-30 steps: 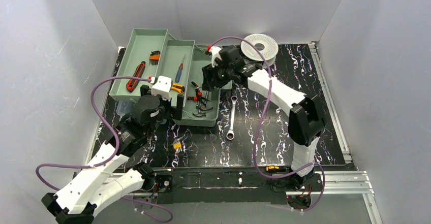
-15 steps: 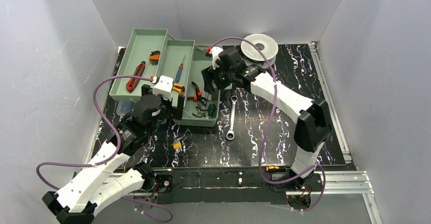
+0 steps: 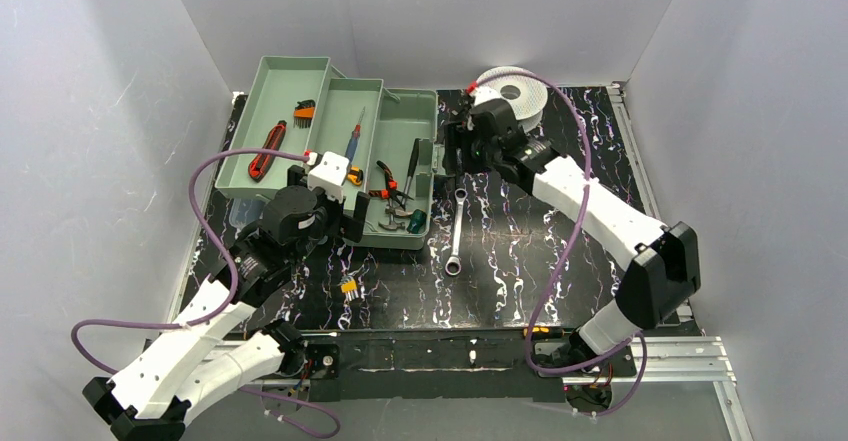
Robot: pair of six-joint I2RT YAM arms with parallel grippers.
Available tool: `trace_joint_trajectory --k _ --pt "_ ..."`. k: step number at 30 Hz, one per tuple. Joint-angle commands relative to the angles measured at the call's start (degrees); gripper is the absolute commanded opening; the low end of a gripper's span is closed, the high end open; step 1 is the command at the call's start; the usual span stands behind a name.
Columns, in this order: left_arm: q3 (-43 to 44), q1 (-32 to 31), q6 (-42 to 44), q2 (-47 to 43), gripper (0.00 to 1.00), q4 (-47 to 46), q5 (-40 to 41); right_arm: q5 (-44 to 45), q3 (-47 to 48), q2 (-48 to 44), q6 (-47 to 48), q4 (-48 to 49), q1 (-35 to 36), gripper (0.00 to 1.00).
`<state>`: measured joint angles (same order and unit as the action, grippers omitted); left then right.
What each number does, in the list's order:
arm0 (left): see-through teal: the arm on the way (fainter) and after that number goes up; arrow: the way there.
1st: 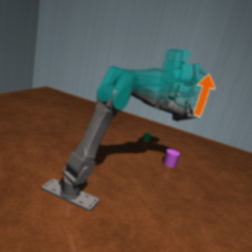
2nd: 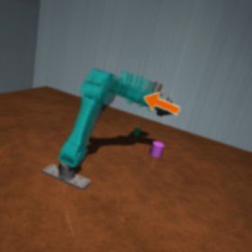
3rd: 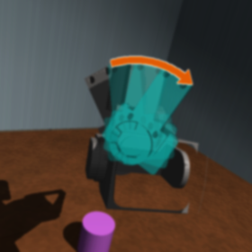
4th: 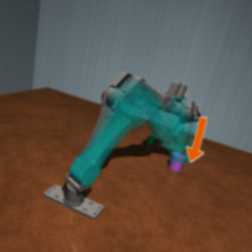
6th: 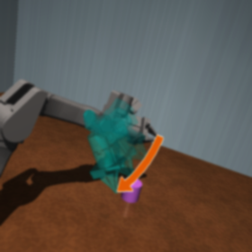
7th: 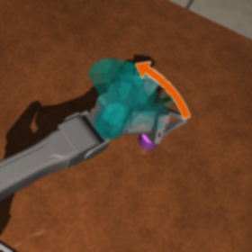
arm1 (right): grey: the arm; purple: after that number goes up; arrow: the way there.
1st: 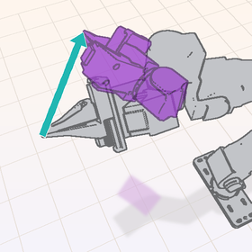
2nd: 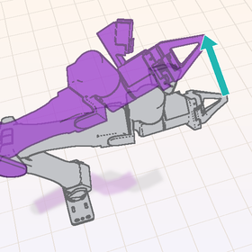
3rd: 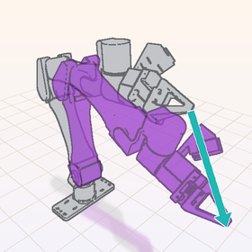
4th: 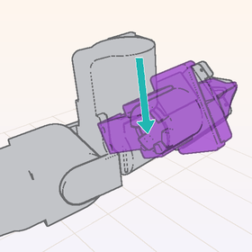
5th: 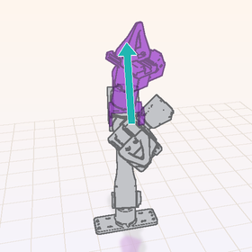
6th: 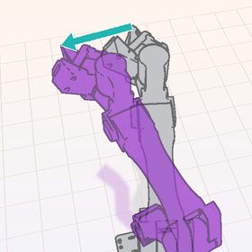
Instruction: Pack the tool kit
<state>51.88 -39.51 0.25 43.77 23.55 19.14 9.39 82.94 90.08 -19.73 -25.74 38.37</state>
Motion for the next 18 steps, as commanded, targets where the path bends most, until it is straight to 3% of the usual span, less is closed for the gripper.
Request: trace_joint_trajectory --k 1,6,11,18 --pt "0.25 -0.07 -2.68 -0.90 0.98 -1.90 -5.28 4.45 -9.02 -8.56 -7.74 2.20 0.19 0.79" --pt "4.87 -0.08 -5.74 1.91 0.98 1.22 -4.49 4.19 -19.50 -13.10 -13.93 11.07 0.16 0.76" --pt "6.86 -0.11 -9.69 1.87 0.98 4.56 2.56 3.41 -18.60 -8.70 -20.60 10.59 0.91 0.77" --pt "12.33 -0.10 -11.84 3.62 0.98 9.97 7.64 1.02 -15.03 -3.51 -19.81 12.62 1.93 0.75"
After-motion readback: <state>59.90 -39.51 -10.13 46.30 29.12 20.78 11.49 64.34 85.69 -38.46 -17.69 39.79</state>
